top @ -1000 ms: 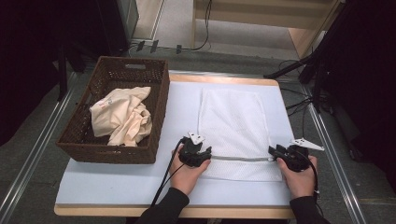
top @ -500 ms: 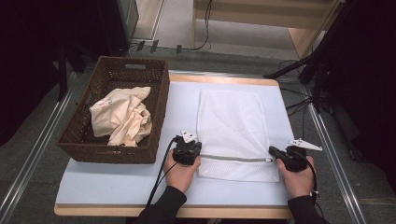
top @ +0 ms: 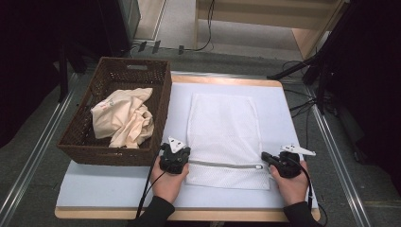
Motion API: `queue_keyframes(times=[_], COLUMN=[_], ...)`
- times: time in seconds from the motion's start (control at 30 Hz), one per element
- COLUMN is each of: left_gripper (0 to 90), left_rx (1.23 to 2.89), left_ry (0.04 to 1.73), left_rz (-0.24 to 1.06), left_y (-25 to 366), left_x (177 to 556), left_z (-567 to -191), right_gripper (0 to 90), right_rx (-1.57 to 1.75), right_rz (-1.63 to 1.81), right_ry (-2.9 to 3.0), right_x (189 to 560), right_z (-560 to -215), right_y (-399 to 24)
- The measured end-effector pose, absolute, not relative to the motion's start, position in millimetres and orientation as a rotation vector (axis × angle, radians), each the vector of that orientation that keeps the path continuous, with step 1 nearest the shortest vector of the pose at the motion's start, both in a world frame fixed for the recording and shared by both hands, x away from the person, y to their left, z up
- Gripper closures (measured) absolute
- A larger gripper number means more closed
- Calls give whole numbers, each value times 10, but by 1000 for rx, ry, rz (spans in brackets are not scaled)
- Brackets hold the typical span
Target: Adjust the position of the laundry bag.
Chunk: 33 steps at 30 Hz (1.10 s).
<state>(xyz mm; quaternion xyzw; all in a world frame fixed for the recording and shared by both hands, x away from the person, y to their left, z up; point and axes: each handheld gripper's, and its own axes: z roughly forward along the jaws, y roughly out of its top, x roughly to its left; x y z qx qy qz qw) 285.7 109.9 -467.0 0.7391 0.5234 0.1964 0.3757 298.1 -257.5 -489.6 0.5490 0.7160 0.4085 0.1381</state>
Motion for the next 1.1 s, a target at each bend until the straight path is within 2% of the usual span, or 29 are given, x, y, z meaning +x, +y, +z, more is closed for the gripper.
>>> queue_keyframes(times=[0.73, 0.8, 0.83, 0.87, 0.97, 1.0, 1.03, 1.1], left_gripper=[892, 852, 793, 719, 542, 505, 479, 439], left_rx=[1903, 1873, 1853, 1842, 1802, 1791, 1782, 1769], left_ry=[1327, 1324, 1311, 1297, 1236, 1216, 1195, 1160], left_rz=[603, 601, 598, 614, 640, 629, 617, 576], left_y=[1403, 1441, 1455, 1451, 1434, 1434, 1433, 1415], left_x=[2478, 2454, 2434, 2412, 2338, 2320, 2308, 2292], left_z=[-4709, -4707, -4692, -4673, -4584, -4549, -4519, -4476], right_gripper=[899, 899, 895, 861, 568, 507, 460, 444], right_rx=[1485, 1464, 1467, 1471, 1474, 1465, 1457, 1449], right_rz=[1226, 1223, 1225, 1251, 1326, 1339, 1346, 1365], right_ry=[2157, 2163, 2154, 2137, 2092, 2081, 2074, 2064], right_x=[2863, 2859, 2855, 2848, 2795, 2760, 2721, 2640], right_z=[-4880, -4874, -4867, -4857, -4790, -4761, -4735, -4697], right_y=[-2293, -2279, -2290, -2315, -2411, -2446, -2485, -2571])
